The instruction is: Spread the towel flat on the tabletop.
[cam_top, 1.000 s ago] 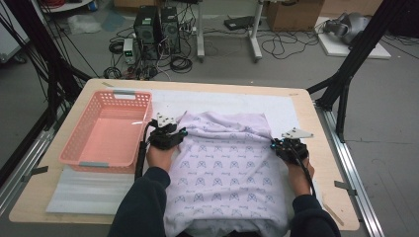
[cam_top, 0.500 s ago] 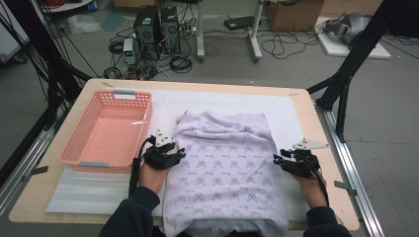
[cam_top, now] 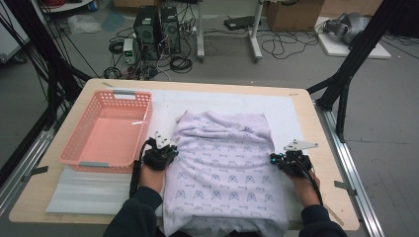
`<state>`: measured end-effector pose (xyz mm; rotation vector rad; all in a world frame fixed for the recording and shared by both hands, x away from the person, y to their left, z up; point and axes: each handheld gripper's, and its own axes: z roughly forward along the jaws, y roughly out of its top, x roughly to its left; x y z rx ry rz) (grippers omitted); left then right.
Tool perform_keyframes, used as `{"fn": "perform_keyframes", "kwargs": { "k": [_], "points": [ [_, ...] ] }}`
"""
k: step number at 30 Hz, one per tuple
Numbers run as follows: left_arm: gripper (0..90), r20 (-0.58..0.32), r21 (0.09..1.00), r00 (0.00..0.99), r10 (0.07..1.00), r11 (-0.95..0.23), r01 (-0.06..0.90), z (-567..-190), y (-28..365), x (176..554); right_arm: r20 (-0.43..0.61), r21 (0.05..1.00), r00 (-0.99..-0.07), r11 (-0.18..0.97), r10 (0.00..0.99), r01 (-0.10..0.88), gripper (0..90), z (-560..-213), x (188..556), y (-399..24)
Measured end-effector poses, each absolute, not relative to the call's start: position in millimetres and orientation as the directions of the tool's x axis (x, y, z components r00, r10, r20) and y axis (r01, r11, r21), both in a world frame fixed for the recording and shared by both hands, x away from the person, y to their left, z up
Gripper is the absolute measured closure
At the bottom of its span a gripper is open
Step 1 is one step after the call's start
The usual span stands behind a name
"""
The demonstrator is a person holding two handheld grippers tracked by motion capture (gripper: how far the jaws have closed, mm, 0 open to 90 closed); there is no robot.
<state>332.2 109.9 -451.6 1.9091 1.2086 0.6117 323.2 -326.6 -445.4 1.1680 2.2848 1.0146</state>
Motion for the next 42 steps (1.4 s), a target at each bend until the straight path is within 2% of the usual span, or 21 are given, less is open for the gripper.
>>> {"fn": "perform_keyframes", "kwargs": {
  "k": [1,3,8,9,10,11,12,14,17,22,27,30,37,40,41,42],
  "points": [
    [86.1,-0.009,0.814,0.432,0.902,-0.244,0.527,-451.6,109.9,332.2,-0.009,0.745,-0.582,0.394,0.813,0.539,87.1,-445.4,323.2,-326.6],
    [86.1,0.071,0.819,0.416,0.906,-0.291,0.494,-449.1,110.1,338.5,-0.039,0.762,-0.555,0.384,0.831,0.521,87.4,-446.6,330.7,-324.2],
    [84.1,0.087,0.846,0.379,0.921,-0.269,0.460,-445.3,105.6,352.6,-0.094,0.783,-0.495,0.372,0.864,0.499,87.4,-448.4,349.1,-317.8],
    [79.1,0.087,0.846,0.379,0.921,-0.269,0.460,-445.3,105.6,352.6,-0.093,0.785,-0.473,0.357,0.876,0.506,87.4,-448.9,352.3,-317.5],
    [70.4,0.047,0.853,0.356,0.933,-0.223,0.472,-444.7,107.8,352.5,-0.091,0.787,-0.459,0.347,0.883,0.510,86.5,-449.4,353.6,-317.8],
    [60.2,-0.004,0.851,0.372,0.928,-0.192,0.488,-444.1,110.2,351.7,-0.072,0.789,-0.459,0.332,0.886,0.518,84.9,-449.8,353.8,-318.5],
    [53.4,-0.033,0.846,0.389,0.921,-0.181,0.501,-443.6,111.4,349.2,-0.066,0.787,-0.458,0.329,0.886,0.522,79.3,-449.4,353.3,-319.7],
    [44.8,-0.035,0.833,0.445,0.895,-0.220,0.508,-441.7,112.0,341.8,-0.054,0.787,-0.463,0.323,0.885,0.525,69.9,-446.4,347.9,-322.5],
    [45.9,-0.050,0.841,0.511,0.858,-0.240,0.486,-441.9,113.6,325.1,-0.050,0.788,-0.487,0.334,0.872,0.517,61.8,-440.4,337.5,-326.4],
    [44.2,-0.117,0.821,0.548,0.828,-0.230,0.522,-446.3,118.4,303.7,-0.006,0.804,-0.531,0.320,0.847,0.502,51.3,-435.0,309.6,-331.6],
    [42.0,-0.086,0.810,0.577,0.812,-0.280,0.515,-450.9,121.0,279.9,0.010,0.803,-0.546,0.318,0.837,0.503,45.4,-440.3,279.8,-334.5],
    [42.5,-0.104,0.806,0.587,0.803,-0.277,0.522,-451.8,123.8,266.6,0.014,0.796,-0.545,0.321,0.838,0.514,43.2,-441.3,258.6,-336.8],
    [44.4,-0.151,0.805,0.613,0.775,-0.263,0.532,-454.4,131.9,236.0,0.049,0.762,-0.535,0.315,0.844,0.566,42.5,-450.4,222.3,-341.6],
    [50.3,-0.147,0.804,0.623,0.769,-0.274,0.527,-454.4,131.8,226.1,0.029,0.763,-0.525,0.320,0.851,0.561,43.7,-451.9,209.4,-338.4],
    [53.5,-0.123,0.807,0.622,0.773,-0.287,0.516,-454.7,130.3,222.2,0.021,0.764,-0.521,0.323,0.853,0.559,46.1,-451.9,207.5,-337.2],
    [60.4,-0.078,0.810,0.623,0.778,-0.315,0.495,-455.0,129.0,219.0,0.025,0.761,-0.513,0.316,0.858,0.567,51.2,-451.2,204.8,-336.0]
  ]
}}
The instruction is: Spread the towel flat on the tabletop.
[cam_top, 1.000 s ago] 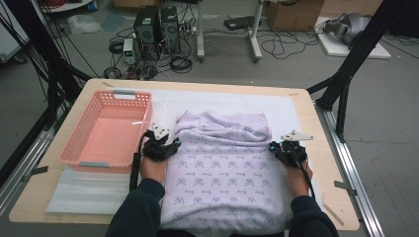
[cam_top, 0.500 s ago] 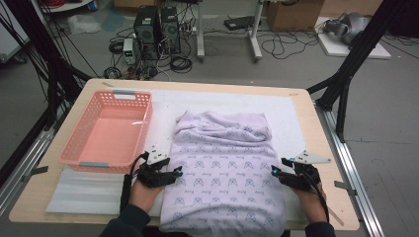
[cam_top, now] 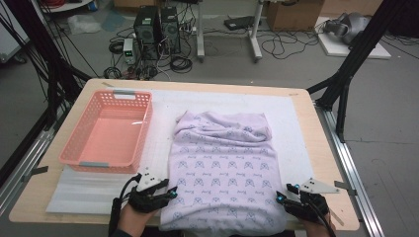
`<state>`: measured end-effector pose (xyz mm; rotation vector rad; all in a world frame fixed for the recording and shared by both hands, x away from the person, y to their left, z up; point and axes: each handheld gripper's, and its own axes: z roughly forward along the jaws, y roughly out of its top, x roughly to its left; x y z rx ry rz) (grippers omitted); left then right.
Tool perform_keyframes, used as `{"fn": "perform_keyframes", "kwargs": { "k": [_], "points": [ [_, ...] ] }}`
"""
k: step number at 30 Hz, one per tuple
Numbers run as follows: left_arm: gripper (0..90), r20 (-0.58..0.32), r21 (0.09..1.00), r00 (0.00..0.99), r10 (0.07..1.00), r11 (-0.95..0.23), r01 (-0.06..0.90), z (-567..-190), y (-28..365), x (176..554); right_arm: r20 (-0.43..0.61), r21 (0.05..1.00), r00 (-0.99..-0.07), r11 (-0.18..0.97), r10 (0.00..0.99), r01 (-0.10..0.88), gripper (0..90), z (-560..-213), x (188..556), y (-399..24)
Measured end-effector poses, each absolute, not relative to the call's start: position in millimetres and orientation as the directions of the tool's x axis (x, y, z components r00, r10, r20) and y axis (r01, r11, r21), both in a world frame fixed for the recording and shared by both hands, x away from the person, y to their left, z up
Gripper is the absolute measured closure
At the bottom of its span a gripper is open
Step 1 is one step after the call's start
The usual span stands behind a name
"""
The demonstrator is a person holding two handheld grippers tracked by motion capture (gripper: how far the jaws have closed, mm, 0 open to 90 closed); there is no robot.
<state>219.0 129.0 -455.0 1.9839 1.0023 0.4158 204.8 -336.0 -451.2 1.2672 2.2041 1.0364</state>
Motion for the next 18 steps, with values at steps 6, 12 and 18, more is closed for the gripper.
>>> {"fn": "perform_keyframes", "kwargs": {
  "k": [6,12,18],
  "points": [
    [87.5,-0.129,0.812,0.625,0.770,-0.280,0.513,-452.6,135.1,211.3,0.030,0.742,-0.537,0.342,0.843,0.577,87.3,-445.6,193.9,-332.3],
    [87.5,-0.187,0.843,0.641,0.745,-0.214,0.494,-434.7,147.6,199.5,0.061,0.785,-0.566,0.311,0.822,0.536,87.5,-425.3,175.3,-345.3],
    [87.6,-0.251,0.856,0.654,0.713,-0.151,0.494,-417.4,160.9,186.1,0.078,0.795,-0.615,0.323,0.785,0.514,87.7,-410.0,152.4,-349.7]
  ]
}}
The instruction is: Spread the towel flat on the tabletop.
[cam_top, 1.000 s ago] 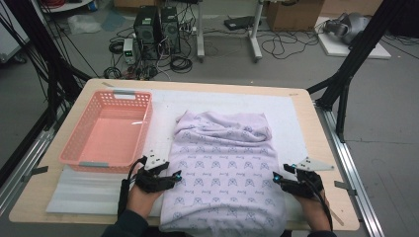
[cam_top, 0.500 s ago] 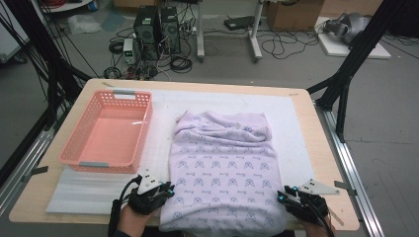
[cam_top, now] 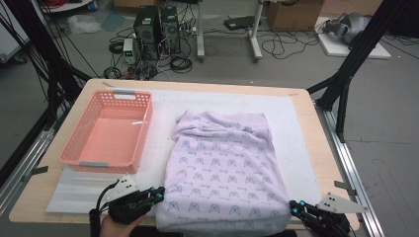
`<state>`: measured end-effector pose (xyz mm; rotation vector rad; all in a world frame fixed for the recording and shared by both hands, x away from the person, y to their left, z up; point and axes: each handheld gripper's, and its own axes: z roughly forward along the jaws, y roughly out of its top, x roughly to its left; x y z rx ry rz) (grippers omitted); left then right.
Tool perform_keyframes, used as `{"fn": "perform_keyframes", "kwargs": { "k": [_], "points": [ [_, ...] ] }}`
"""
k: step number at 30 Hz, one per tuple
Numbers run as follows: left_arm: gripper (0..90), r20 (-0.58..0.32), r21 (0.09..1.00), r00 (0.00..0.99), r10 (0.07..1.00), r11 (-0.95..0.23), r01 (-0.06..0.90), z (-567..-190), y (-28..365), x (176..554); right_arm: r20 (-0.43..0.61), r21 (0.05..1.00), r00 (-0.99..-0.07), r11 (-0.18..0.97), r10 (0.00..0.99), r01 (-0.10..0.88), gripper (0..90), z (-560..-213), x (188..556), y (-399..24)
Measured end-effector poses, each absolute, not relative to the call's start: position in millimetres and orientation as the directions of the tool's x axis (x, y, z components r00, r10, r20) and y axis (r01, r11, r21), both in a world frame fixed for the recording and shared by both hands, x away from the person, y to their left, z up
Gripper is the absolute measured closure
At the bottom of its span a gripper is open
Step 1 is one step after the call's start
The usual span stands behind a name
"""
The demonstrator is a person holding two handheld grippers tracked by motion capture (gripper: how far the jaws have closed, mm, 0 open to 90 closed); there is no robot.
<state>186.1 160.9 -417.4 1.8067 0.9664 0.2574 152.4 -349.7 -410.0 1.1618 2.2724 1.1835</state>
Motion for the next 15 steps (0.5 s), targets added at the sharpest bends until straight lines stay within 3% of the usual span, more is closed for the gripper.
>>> {"fn": "perform_keyframes", "kwargs": {
  "k": [3,4,5,6,7,15],
  "points": [
    [87.2,-0.237,0.862,0.672,0.702,-0.167,0.479,-414.9,164.9,177.0,0.074,0.793,-0.628,0.336,0.774,0.508,86.8,-406.0,143.7,-349.2],
    [83.7,-0.202,0.866,0.680,0.704,-0.196,0.460,-420.9,162.8,175.6,0.076,0.788,-0.626,0.338,0.776,0.515,80.4,-408.4,144.0,-348.3],
    [72.0,-0.202,0.866,0.680,0.704,-0.196,0.460,-420.9,162.8,175.6,0.076,0.788,-0.626,0.338,0.776,0.515,80.4,-408.4,144.0,-348.3],
    [72.0,-0.199,0.857,0.661,0.723,-0.199,0.475,-426.1,159.9,179.2,0.075,0.784,-0.613,0.333,0.786,0.523,68.9,-411.0,145.1,-347.6],
    [47.8,-0.217,0.848,0.641,0.736,-0.184,0.498,-431.0,157.0,185.7,0.089,0.779,-0.571,0.300,0.816,0.550,60.5,-419.9,151.5,-347.4],
    [49.4,-0.212,0.823,0.574,0.791,-0.171,0.541,-444.3,144.9,221.6,0.048,0.780,-0.494,0.277,0.868,0.561,53.3,-433.9,185.3,-331.3]
  ]
}}
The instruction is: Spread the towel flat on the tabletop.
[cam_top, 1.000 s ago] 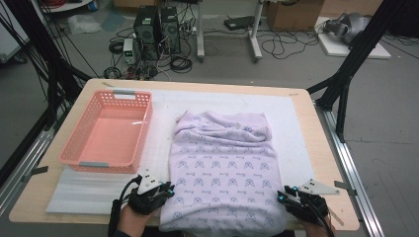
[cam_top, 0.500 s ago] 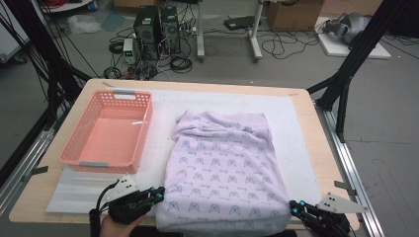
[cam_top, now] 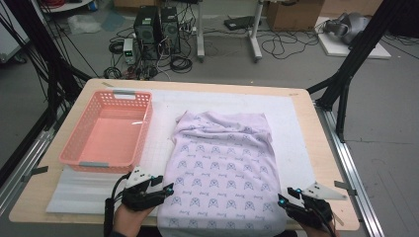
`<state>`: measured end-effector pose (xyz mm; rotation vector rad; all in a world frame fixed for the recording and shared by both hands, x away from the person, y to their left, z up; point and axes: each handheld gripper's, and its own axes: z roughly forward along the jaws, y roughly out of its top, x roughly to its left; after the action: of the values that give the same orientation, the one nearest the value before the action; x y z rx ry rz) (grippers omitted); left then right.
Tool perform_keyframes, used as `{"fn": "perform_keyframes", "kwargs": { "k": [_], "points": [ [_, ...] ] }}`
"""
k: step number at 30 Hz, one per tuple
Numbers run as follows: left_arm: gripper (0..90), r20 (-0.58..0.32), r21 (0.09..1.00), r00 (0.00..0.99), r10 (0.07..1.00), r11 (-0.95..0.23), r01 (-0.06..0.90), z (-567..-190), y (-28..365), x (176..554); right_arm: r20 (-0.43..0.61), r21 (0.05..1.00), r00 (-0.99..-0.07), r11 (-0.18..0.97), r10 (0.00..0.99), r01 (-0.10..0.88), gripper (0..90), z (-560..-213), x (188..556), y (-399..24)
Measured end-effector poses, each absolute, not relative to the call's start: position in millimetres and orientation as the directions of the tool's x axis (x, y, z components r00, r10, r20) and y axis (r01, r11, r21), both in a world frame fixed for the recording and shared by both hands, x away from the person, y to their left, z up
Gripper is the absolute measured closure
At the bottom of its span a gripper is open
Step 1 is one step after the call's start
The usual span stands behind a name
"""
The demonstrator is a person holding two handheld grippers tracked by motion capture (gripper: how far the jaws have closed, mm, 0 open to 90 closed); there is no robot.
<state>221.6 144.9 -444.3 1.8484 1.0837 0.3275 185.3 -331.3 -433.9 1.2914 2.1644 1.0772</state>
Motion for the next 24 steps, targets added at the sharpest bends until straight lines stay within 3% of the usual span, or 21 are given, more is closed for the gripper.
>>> {"fn": "perform_keyframes", "kwargs": {
  "k": [2,3,4,5,6,9,19,22,23,24],
  "points": [
    [55.0,-0.213,0.790,0.579,0.787,-0.209,0.576,-452.5,135.7,228.8,0.039,0.766,-0.481,0.283,0.876,0.577,54.1,-438.8,194.9,-324.2],
    [63.3,-0.150,0.806,0.589,0.794,-0.247,0.538,-453.9,132.0,225.8,0.036,0.755,-0.470,0.285,0.882,0.591,57.2,-441.8,198.8,-321.1],
    [73.0,-0.150,0.806,0.589,0.794,-0.247,0.538,-453.9,132.0,225.8,0.034,0.740,-0.462,0.289,0.886,0.607,60.9,-445.0,202.0,-319.2],
    [87.2,-0.115,0.806,0.579,0.807,-0.264,0.529,-453.9,130.0,221.2,0.034,0.740,-0.457,0.285,0.889,0.609,67.4,-447.5,203.2,-318.2],
    [87.8,-0.116,0.803,0.577,0.809,-0.265,0.533,-453.0,130.2,219.1,0.050,0.739,-0.467,0.282,0.883,0.612,84.1,-447.1,202.9,-319.2],
    [88.7,-0.130,0.795,0.586,0.800,-0.269,0.543,-450.8,134.0,211.5,0.036,0.727,-0.508,0.326,0.860,0.605,87.9,-443.9,196.9,-320.3],
    [88.6,-0.190,0.814,0.651,0.735,-0.254,0.523,-434.0,157.2,157.3,0.065,0.763,-0.600,0.348,0.797,0.544,88.3,-421.6,142.5,-341.3],
    [87.0,-0.162,0.829,0.678,0.716,-0.274,0.488,-434.6,159.5,144.5,0.105,0.767,-0.616,0.331,0.781,0.550,86.7,-422.2,127.0,-345.2],
    [81.1,-0.150,0.840,0.683,0.715,-0.272,0.470,-435.1,159.5,145.0,0.116,0.759,-0.616,0.330,0.780,0.561,81.1,-424.1,124.1,-345.1],
    [65.3,-0.159,0.846,0.674,0.722,-0.252,0.470,-435.4,159.0,149.7,0.104,0.756,-0.603,0.331,0.791,0.564,70.0,-426.0,122.8,-344.4]
  ]
}}
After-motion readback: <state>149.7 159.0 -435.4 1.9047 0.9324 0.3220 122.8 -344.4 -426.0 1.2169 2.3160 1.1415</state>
